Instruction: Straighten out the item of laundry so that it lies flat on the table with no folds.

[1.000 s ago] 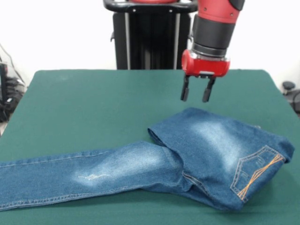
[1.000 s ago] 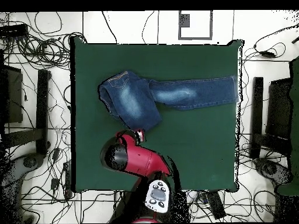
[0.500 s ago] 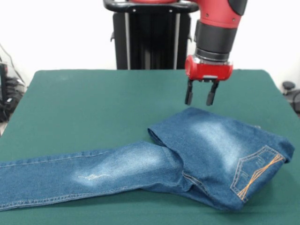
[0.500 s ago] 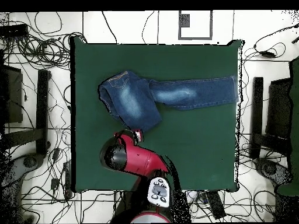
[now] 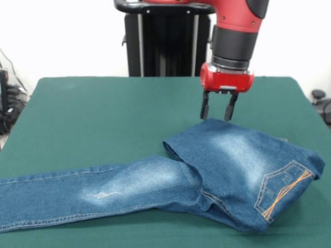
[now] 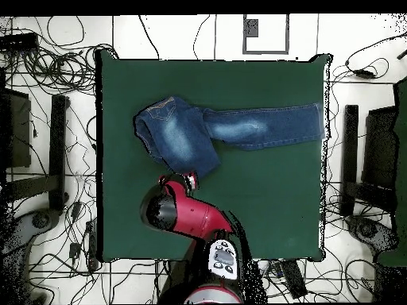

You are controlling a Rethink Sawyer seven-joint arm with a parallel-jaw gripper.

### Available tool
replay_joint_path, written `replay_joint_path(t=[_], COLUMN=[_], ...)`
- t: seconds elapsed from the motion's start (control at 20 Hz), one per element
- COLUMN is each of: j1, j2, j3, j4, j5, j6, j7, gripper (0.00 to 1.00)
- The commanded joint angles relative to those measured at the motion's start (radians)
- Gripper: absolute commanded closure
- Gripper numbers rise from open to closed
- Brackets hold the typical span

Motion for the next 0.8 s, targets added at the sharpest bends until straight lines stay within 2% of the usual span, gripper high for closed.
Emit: replay_joint_path(t=[0.05, 0.35, 0.8], j1=[-0.019, -0.035, 0.008], j2=[0.092, 0.097, 0.096], j3=[0.093, 0.101, 0.091], j4=[-0.008, -0.001, 0.021], j5=[0.018, 0.014, 0.036], j6=[-0.036, -0.045, -0.033], j7=[0.264, 0.269, 0.291], gripper=[0.00, 0.00, 0.00])
